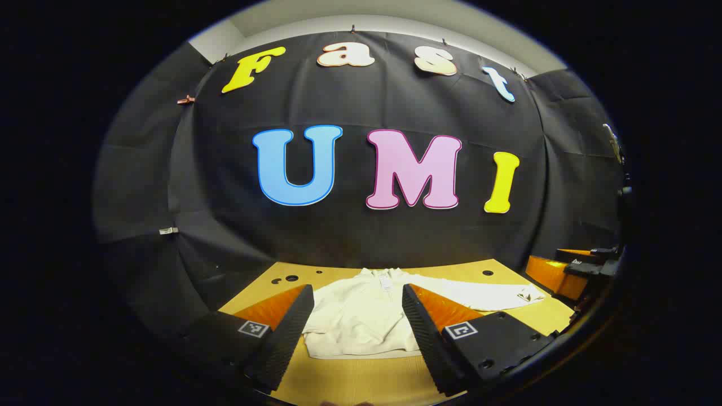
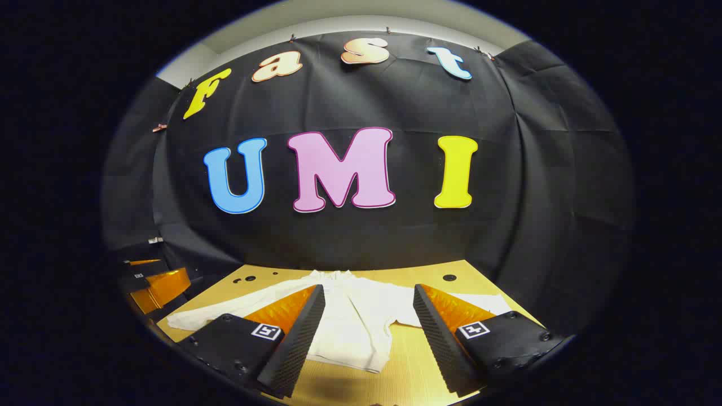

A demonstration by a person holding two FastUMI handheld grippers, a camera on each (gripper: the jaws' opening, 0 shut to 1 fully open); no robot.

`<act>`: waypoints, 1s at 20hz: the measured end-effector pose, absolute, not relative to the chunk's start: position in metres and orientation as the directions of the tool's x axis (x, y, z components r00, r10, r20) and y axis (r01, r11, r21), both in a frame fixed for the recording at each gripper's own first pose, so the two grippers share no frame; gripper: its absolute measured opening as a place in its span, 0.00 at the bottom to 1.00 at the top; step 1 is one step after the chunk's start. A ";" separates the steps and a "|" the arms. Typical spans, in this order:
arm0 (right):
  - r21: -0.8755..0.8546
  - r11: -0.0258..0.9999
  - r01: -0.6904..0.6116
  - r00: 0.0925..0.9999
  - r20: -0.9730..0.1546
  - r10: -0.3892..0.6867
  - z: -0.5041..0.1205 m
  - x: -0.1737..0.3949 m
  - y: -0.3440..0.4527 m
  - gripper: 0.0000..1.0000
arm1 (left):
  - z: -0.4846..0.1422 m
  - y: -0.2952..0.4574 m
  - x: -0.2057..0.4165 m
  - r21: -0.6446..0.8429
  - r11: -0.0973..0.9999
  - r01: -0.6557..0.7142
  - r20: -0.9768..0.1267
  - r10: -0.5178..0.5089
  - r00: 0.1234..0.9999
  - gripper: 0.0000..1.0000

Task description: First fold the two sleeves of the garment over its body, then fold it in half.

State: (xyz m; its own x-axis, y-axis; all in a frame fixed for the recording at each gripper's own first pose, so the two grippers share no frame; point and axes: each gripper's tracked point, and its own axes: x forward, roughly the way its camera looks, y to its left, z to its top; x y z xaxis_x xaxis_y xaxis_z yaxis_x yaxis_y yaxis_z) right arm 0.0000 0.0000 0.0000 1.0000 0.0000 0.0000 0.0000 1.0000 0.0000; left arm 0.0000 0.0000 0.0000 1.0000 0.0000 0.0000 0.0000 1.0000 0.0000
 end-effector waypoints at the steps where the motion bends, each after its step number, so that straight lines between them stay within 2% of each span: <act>1: -0.013 1.000 0.002 1.000 0.004 -0.002 0.000 -0.001 0.000 0.97 | 0.000 0.000 0.000 -0.008 1.000 0.001 -0.001 -0.001 1.000 0.97; 20: 0.015 1.000 -0.021 0.999 -0.025 0.021 -0.006 0.039 -0.005 0.97 | -0.011 0.003 0.018 -0.007 1.000 -0.006 -0.029 0.006 1.000 0.97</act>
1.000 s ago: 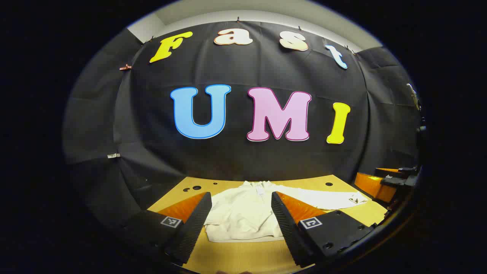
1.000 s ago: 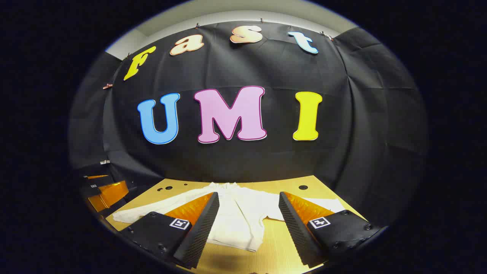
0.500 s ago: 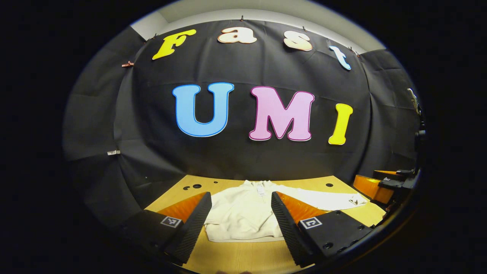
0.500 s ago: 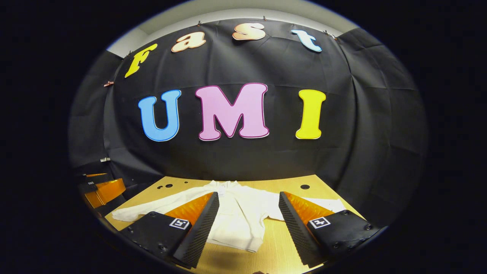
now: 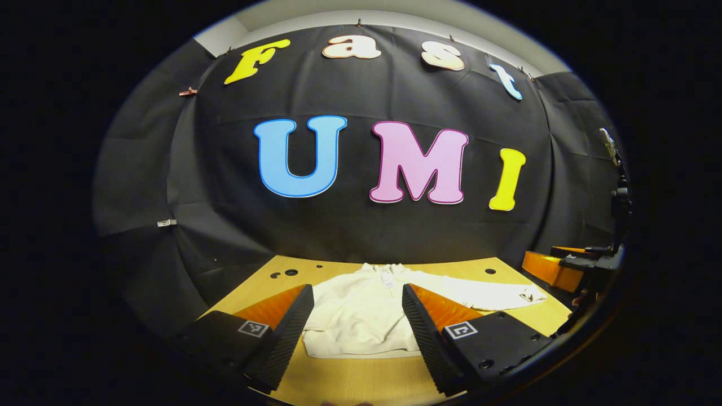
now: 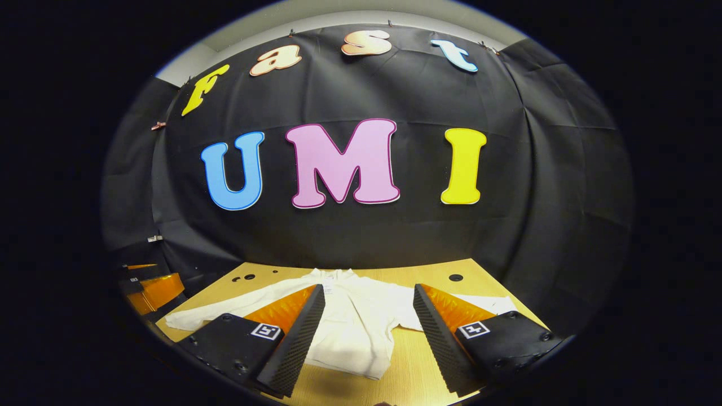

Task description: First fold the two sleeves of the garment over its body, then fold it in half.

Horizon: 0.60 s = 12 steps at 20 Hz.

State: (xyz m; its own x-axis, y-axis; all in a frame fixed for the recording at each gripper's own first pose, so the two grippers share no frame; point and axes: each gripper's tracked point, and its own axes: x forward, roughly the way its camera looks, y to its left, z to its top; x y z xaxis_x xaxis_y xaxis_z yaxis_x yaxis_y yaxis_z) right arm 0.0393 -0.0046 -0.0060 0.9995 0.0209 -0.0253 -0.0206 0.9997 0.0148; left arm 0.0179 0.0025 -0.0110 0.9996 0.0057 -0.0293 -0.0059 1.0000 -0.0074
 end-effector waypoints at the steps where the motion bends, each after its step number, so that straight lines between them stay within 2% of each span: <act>1: 0.015 1.000 -0.020 0.999 -0.028 0.020 -0.008 0.041 -0.006 0.97 | -0.012 0.002 0.019 -0.007 1.000 -0.007 -0.031 0.006 0.999 0.97; 4: -0.008 1.000 -0.028 0.999 -0.047 0.027 -0.013 0.052 -0.014 0.96 | -0.011 0.003 0.022 -0.001 1.000 -0.015 -0.027 0.015 1.000 0.97; 12: -0.017 0.991 0.130 0.989 -0.064 -0.131 -0.017 0.087 -0.100 0.97 | -0.024 0.002 0.038 -0.004 1.000 -0.025 -0.066 0.025 0.997 0.97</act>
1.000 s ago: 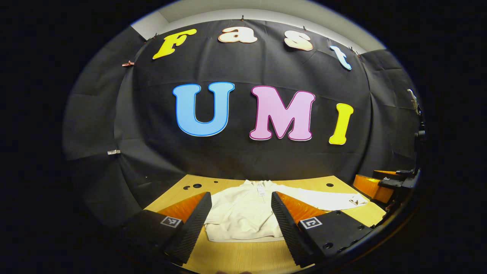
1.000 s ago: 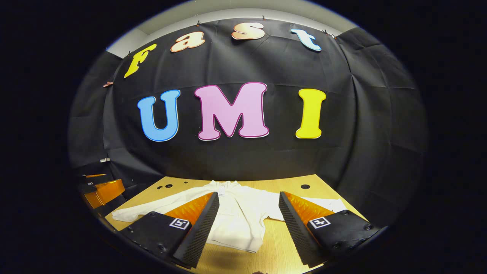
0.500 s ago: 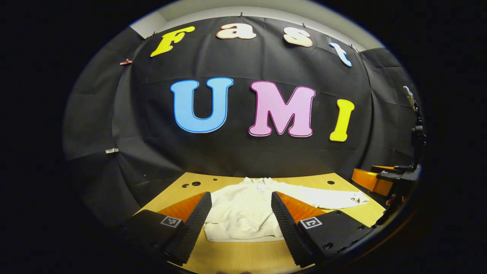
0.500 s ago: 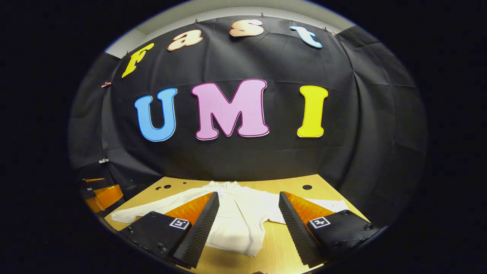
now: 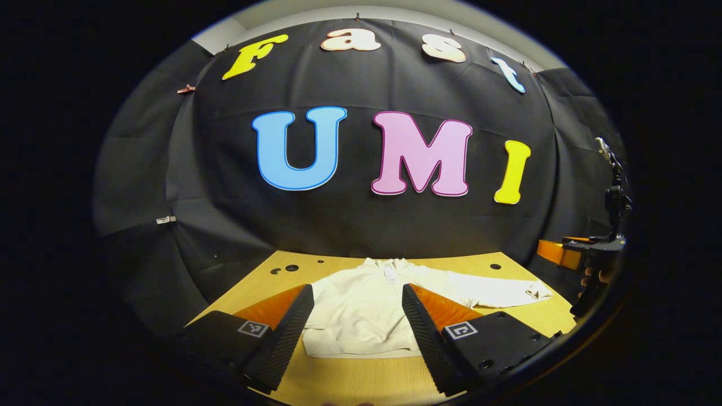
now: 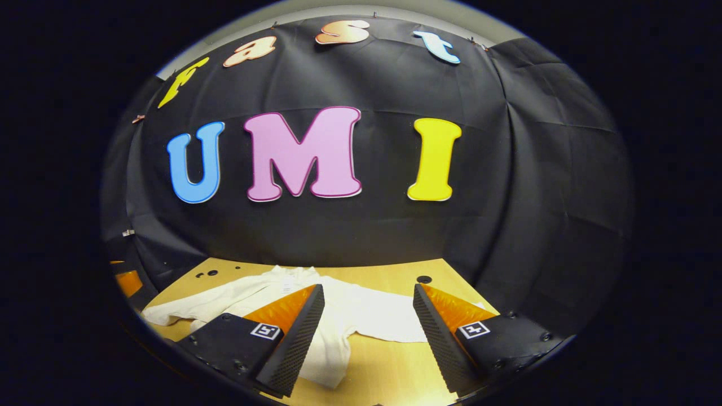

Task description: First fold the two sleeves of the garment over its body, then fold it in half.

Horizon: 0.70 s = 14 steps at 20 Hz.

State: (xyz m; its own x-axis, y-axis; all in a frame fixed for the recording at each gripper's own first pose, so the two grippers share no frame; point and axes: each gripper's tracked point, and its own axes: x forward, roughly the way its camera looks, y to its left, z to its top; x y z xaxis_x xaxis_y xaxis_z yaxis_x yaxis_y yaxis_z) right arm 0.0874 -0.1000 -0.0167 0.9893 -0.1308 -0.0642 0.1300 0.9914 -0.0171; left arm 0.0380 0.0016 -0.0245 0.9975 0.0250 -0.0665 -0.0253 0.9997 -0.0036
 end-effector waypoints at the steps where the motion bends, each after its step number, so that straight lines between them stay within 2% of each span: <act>1: -0.020 0.988 0.154 0.985 -0.075 -0.155 -0.020 0.092 -0.114 0.97 | -0.026 0.001 0.041 -0.003 1.000 -0.026 -0.070 0.026 0.997 0.97; 6: -0.009 0.957 0.289 0.949 -0.129 -0.287 -0.036 0.111 -0.196 0.97 | -0.033 -0.007 0.054 0.000 1.000 -0.031 -0.093 0.031 0.995 0.97; 14: -0.011 0.867 0.499 0.839 -0.243 -0.486 -0.080 0.138 -0.324 0.97 | -0.059 -0.019 0.073 -0.012 0.998 -0.060 -0.172 0.057 0.983 0.97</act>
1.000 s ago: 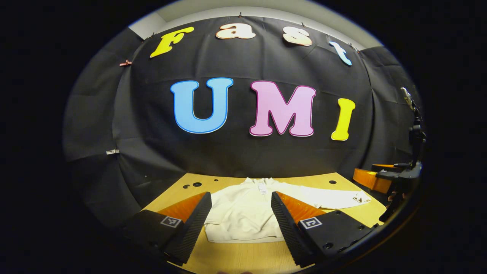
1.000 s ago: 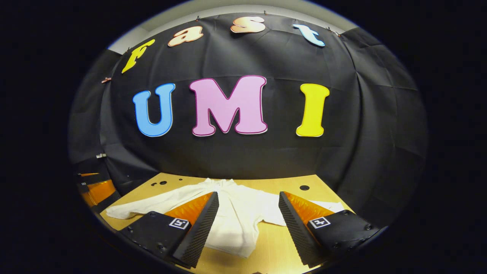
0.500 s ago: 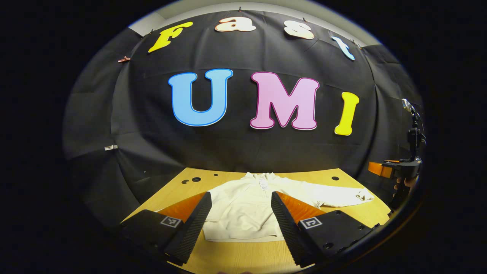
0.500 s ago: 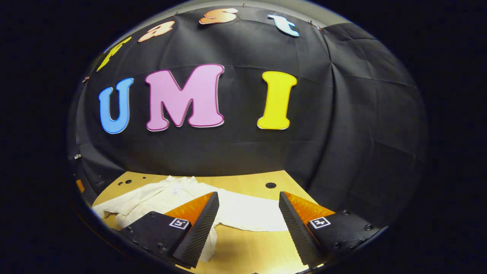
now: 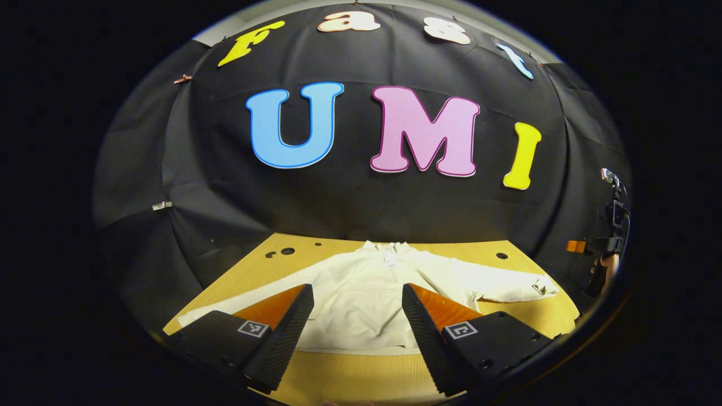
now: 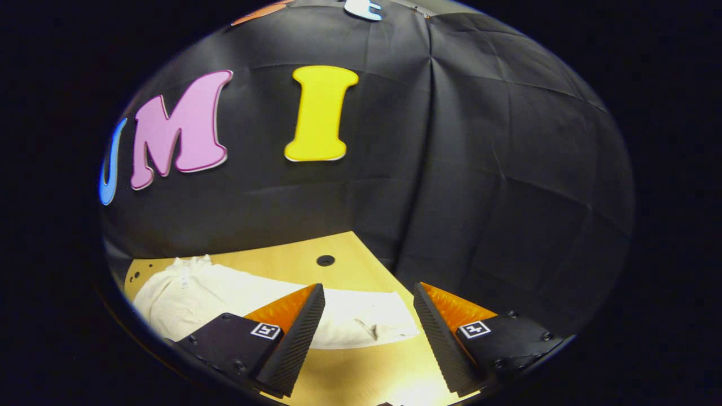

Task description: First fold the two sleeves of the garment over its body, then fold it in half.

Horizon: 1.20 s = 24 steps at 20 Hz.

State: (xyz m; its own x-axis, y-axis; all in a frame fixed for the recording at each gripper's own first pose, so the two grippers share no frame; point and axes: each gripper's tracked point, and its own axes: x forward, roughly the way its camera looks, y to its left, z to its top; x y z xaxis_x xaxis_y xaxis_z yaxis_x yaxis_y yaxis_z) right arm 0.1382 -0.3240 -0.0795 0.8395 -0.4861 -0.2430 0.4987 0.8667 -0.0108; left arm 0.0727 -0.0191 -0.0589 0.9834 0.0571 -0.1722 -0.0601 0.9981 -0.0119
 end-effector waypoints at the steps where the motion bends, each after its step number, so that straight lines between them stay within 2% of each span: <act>1: -0.003 0.859 0.513 0.829 -0.260 -0.496 -0.086 0.143 -0.334 0.97 | -0.063 -0.023 0.076 -0.011 0.998 -0.058 -0.180 0.056 0.982 0.97; 6: 0.009 0.829 0.559 0.770 -0.376 -0.515 -0.137 0.169 -0.376 0.97 | -0.072 -0.035 0.093 0.007 0.998 -0.055 -0.203 0.056 0.978 0.98; 14: 0.006 0.825 0.565 0.674 -0.579 -0.458 -0.230 0.191 -0.397 0.98 | -0.083 -0.035 0.118 0.015 0.997 -0.077 -0.237 0.079 0.968 0.97; 24: 0.073 0.807 0.586 0.607 -0.699 -0.377 -0.277 0.182 -0.397 0.98 | -0.088 -0.033 0.122 0.023 0.996 -0.086 -0.253 0.089 0.963 0.97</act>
State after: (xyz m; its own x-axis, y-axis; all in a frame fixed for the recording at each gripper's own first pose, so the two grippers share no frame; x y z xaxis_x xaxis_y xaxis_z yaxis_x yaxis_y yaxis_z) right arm 0.1818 -0.3971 -0.2768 0.6075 -0.3775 -0.6989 0.5858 0.8072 0.0732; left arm 0.1224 -0.0334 -0.0881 0.9633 0.0891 -0.2531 -0.0861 0.9960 0.0230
